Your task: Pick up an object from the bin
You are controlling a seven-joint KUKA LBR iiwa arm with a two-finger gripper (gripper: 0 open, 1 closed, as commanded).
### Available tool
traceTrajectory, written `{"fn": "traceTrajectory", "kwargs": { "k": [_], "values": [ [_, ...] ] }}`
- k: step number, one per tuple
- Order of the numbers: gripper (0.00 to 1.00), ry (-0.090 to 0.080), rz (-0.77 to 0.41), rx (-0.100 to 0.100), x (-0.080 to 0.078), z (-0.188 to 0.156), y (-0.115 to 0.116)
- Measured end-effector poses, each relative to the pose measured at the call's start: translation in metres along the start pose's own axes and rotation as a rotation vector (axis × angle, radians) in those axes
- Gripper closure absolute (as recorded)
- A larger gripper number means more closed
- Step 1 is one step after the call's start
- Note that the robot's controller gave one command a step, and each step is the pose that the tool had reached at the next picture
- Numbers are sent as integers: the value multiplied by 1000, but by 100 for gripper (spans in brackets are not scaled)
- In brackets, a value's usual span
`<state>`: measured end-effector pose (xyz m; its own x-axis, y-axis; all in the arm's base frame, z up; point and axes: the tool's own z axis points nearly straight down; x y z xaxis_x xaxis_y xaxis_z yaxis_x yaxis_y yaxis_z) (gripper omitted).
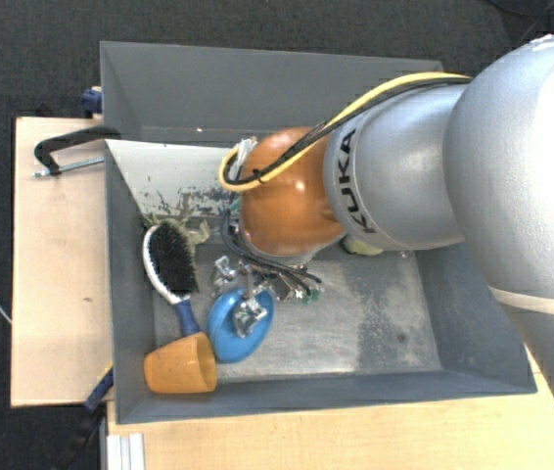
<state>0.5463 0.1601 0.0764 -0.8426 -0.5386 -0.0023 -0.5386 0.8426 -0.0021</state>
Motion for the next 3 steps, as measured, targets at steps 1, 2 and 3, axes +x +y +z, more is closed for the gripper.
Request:
{"fn": "traceTrajectory", "kwargs": {
  "k": [1, 2, 3],
  "values": [
    [100, -8, 1, -1, -3, -32, 0],
    [100, -5, 2, -2, -4, -35, 1],
    [100, -6, 3, -2, -6, -44, 1]
  ]
}}
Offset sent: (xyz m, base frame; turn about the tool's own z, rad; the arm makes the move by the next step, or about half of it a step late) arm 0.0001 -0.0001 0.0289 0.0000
